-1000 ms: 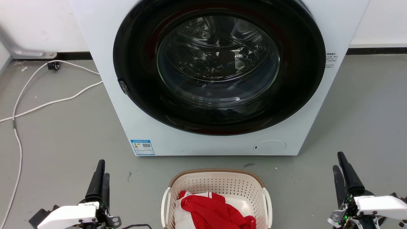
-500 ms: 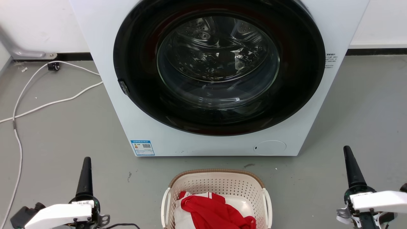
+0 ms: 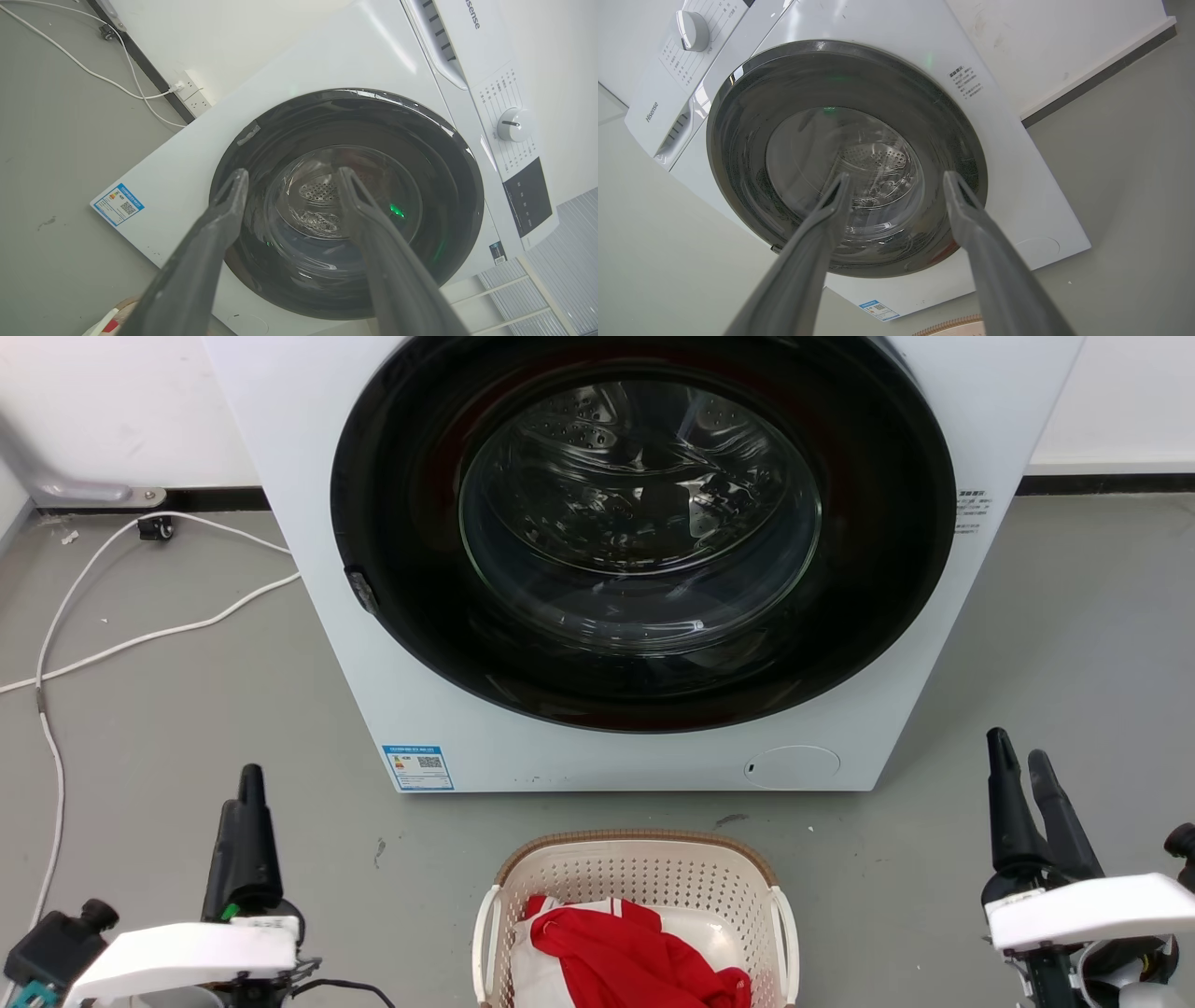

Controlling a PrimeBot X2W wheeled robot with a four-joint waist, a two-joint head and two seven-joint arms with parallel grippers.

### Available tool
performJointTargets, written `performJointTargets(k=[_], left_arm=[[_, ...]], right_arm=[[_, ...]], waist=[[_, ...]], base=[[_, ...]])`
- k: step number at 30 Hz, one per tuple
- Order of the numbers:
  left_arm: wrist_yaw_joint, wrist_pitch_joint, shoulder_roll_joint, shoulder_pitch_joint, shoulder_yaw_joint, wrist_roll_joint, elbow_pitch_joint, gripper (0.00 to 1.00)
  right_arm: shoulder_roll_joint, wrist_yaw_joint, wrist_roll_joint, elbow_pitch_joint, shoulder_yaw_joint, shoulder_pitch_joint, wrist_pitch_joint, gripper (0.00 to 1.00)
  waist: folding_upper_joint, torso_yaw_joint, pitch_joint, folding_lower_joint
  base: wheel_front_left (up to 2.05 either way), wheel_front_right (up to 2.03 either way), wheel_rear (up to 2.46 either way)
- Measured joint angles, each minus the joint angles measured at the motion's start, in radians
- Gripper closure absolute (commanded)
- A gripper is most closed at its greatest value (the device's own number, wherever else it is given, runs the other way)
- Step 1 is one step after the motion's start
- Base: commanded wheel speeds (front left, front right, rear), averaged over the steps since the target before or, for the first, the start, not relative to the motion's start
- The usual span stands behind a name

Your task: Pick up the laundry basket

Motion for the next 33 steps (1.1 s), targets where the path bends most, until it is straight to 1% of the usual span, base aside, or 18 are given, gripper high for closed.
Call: performJointTargets(k=[3,8,12,18,21,23,28,33], left_arm=[[0.002,-0.008,0.0,0.005,-0.023,0.075,-0.028,0.0],[0.018,-0.023,0.0,0.017,-0.076,0.215,-0.066,0.0],[0.031,-0.036,0.0,0.024,-0.123,0.328,-0.082,0.0],[0.039,-0.05,0.001,0.03,-0.177,0.468,-0.1,0.0],[0.052,-0.058,0.001,0.036,-0.201,0.537,-0.106,0.0],[0.072,-0.066,0.001,0.04,-0.208,0.572,-0.108,0.0],[0.089,-0.076,0.012,0.041,-0.249,0.659,-0.104,0.0],[0.114,-0.088,0.037,0.044,-0.297,0.719,-0.098,0.0]], right_arm=[[0.0,0.0,-0.067,-0.011,0.011,0.009,-0.009,0.0],[0.0,0.0,-0.17,-0.017,0.027,0.016,-0.023,0.0],[0.0,0.0,-0.228,-0.024,0.023,0.019,-0.035,0.0],[0.0,0.0,-0.313,-0.029,0.018,0.033,-0.051,0.0],[0.0,0.0,-0.356,-0.034,0.019,0.036,-0.058,0.0],[0.0,0.0,-0.379,-0.036,0.021,0.04,-0.063,0.0],[0.0,0.0,-0.442,-0.039,0.029,0.045,-0.076,0.0],[0.0,0.0,-0.505,-0.035,0.034,0.054,-0.088,0.0]], waist=[[0.0,0.0,0.0,0.0],[0.0,-0.001,0.001,0.0],[0.0,-0.002,0.001,0.0],[0.0001,-0.003,0.001,0.0],[0.0,-0.003,0.001,0.0],[0.0,-0.003,0.0,0.0],[0.0,-0.004,0.0,0.0],[0.0,-0.004,-0.001,0.0001]], base=[[0.0,0.0,0.0],[0.0,0.0,0.0],[0.0,0.0,0.0],[0.0,0.0,0.0],[0.0,0.0,0.0],[0.0,0.0,0.0],[0.0,0.0,0.0],[0.0,0.0,0.0]])
